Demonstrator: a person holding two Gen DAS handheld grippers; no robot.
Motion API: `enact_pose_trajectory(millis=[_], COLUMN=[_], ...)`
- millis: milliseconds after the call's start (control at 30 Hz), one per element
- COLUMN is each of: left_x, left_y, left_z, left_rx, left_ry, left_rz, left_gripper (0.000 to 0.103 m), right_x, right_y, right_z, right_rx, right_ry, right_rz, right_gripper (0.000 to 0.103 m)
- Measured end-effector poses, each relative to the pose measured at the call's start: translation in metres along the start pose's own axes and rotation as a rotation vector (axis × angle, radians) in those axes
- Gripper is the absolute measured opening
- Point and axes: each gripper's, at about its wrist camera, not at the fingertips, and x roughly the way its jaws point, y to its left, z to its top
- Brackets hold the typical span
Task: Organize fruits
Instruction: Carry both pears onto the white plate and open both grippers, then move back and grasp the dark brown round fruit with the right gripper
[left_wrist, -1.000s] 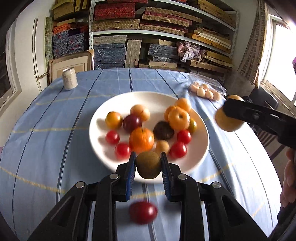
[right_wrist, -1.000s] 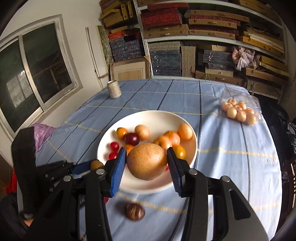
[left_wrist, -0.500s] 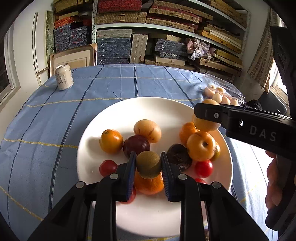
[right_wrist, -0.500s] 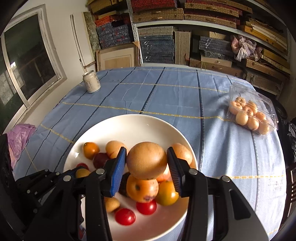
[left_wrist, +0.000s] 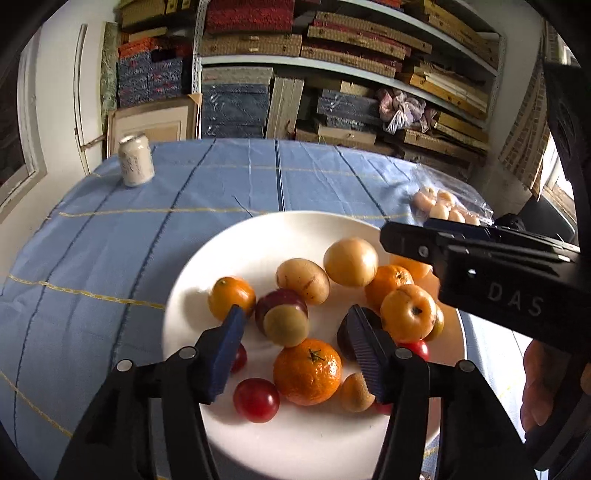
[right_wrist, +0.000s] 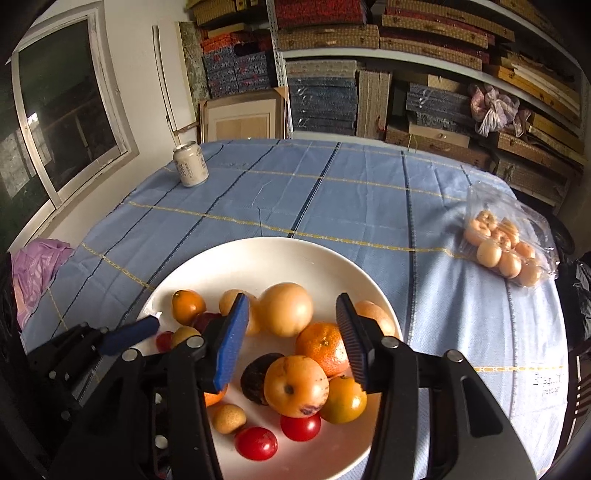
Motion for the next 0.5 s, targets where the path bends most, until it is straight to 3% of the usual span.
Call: enact_pose_trajectory(millis=[167, 500], left_x=[-0.018, -0.058], left_y=[0.002, 0.007], left_z=[-0.004, -0.033], left_rx=[-0.012, -0.010], left_ry=[-0.023, -0.030], left_rz=[0.003, 0.004], left_gripper=[0.073, 0.086], right_x=[-0.019, -0.073], right_y=[-0.001, 0.014], right_z=[-0.011, -0.057], right_rx=[0.016, 0.009], right_ry=[-0.015, -0.032], right_rz=[-0.005, 0.007], right_gripper=[0.048, 0.050])
